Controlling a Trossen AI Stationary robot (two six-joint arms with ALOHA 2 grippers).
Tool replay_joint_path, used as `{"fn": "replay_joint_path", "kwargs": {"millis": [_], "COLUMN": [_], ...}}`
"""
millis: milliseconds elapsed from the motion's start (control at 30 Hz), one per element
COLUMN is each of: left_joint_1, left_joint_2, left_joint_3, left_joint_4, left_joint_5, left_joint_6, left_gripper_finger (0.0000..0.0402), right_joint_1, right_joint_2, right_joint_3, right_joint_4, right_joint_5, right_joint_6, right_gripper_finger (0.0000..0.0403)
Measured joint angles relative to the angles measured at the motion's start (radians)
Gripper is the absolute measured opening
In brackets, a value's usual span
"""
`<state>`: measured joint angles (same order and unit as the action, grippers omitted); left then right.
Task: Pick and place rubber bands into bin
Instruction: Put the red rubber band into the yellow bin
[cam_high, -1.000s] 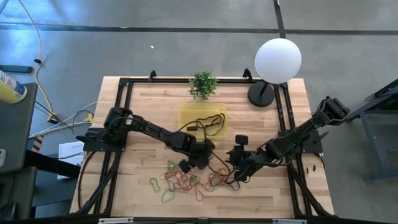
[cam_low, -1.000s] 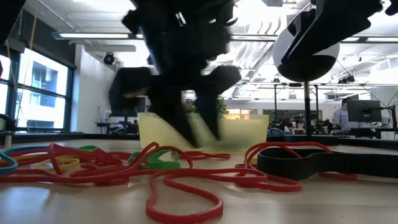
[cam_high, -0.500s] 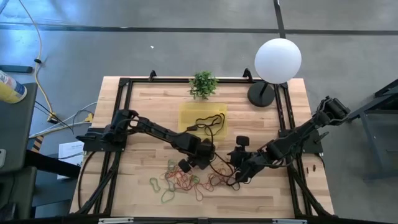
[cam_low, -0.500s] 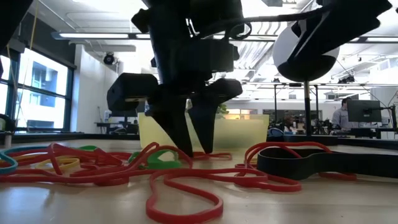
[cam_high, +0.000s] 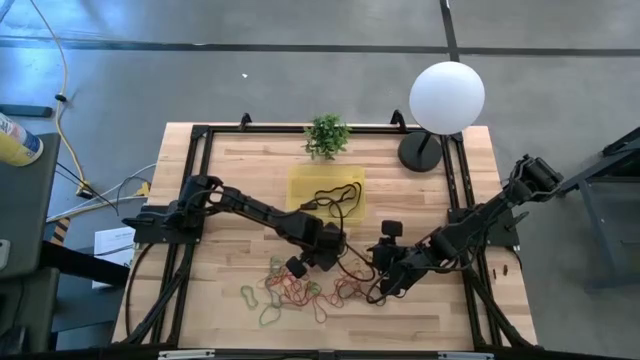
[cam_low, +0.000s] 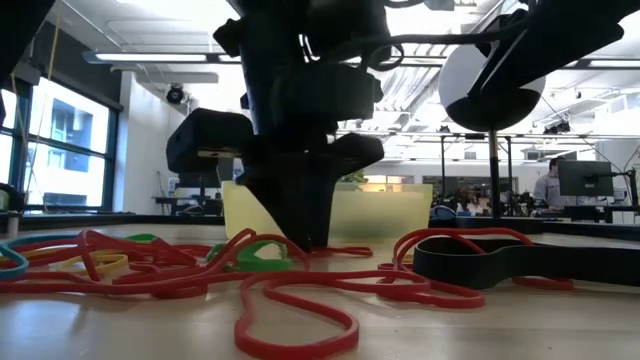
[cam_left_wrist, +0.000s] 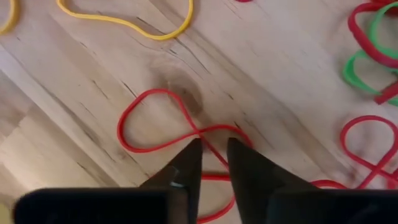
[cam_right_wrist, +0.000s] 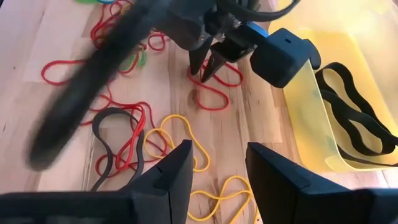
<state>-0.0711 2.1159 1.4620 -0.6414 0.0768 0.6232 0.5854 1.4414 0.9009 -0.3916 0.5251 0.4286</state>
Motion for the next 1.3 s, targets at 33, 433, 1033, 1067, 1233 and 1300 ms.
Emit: {"fn": "replay_joint_path", "kwargs": {"millis": [33, 433, 1033, 1067, 1233, 1300], "left_joint_1": [0.000, -0.002, -0.015, -0.021, -0.049, -0.059], "left_joint_2": [0.000, 0.000, -0.117, -0.128, -0.182, -0.209], "left_joint_3": [0.000, 0.001, -0.003, -0.003, -0.003, -0.002], "left_joint_4": [-0.006, -0.035, -0.126, -0.126, -0.126, -0.126], "left_joint_5": [0.005, -0.021, -0.099, -0.100, -0.130, -0.152], "left_joint_6": [-0.002, -0.001, -0.027, -0.027, -0.026, -0.026], "left_gripper_finger": [0.0046, 0.0002, 0.0000, 0.0000, 0.0000, 0.0000], "right_joint_1": [0.000, 0.000, 0.000, 0.000, 0.000, 0.000], "right_joint_2": [0.000, 0.000, 0.000, 0.000, 0.000, 0.000], "right_joint_3": [0.000, 0.000, 0.000, 0.000, 0.000, 0.000], "right_joint_4": [0.000, -0.001, -0.030, -0.031, -0.030, -0.030], "right_joint_5": [0.000, 0.000, -0.019, -0.019, -0.018, -0.018], "right_joint_6": [0.000, 0.000, 0.001, 0.001, 0.009, 0.009], "right_gripper_finger": [0.0139, 0.0139, 0.0139, 0.0139, 0.0139, 0.0139]}}
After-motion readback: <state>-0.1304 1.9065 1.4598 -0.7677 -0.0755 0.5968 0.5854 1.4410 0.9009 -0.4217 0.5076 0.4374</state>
